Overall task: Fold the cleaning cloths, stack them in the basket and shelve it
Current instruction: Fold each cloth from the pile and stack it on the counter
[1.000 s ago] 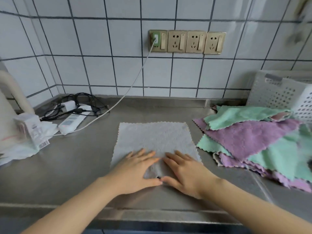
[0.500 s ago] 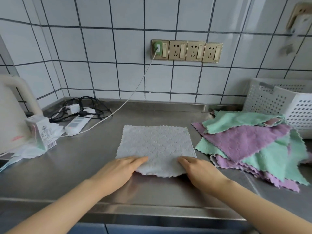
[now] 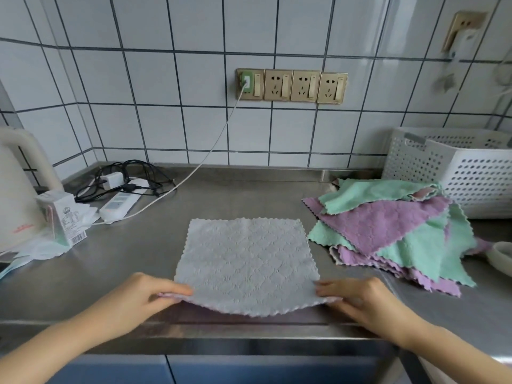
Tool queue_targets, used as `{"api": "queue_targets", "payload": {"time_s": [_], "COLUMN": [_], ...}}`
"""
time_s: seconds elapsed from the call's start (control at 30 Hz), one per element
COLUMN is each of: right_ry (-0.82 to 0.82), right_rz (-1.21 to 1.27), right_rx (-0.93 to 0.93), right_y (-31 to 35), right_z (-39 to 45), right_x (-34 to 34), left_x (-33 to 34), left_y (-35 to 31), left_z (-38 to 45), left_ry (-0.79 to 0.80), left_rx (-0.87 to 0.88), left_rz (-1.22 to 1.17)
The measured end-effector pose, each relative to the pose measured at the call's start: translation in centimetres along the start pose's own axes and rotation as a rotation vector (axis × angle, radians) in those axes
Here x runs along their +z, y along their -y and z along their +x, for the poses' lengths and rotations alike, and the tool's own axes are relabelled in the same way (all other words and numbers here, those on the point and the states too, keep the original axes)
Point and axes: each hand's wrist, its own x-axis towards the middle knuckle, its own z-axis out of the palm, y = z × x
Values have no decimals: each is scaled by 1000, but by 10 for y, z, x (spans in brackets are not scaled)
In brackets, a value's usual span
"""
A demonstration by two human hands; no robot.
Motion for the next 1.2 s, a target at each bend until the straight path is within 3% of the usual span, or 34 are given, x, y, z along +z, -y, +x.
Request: {"api": "queue_targets", "payload": {"time_s": [0.23,0.37,0.5,0.6,0.7,1.0,1.2], "right_ry": [-327,-459,-435,-402,-436,-395,-301], "right_rz": [695,704,426,121,33,-33,-81], "right_rx": [410,668,822,816,784,811,793], "right_y": [26,1,-31,-32,-33,-44,-27], "right_z": [53,119,152,153,157,165,160], "right_x": [-21,-8,17,27,31,39,17], "left_x": [-43,-41,-13,9,18,21,9], "left_y": [-17,-4,30,44,53,67,40], "left_z": [41,101,137,139,141,154,140], "left_ry": [-162,-252,-350,-522,-611,-620,-585], "left_rx": [-275,-464,-574,-528,-445,-510,-553], "left_rz": [-701,-839,-503,-259,-69,41,140]}}
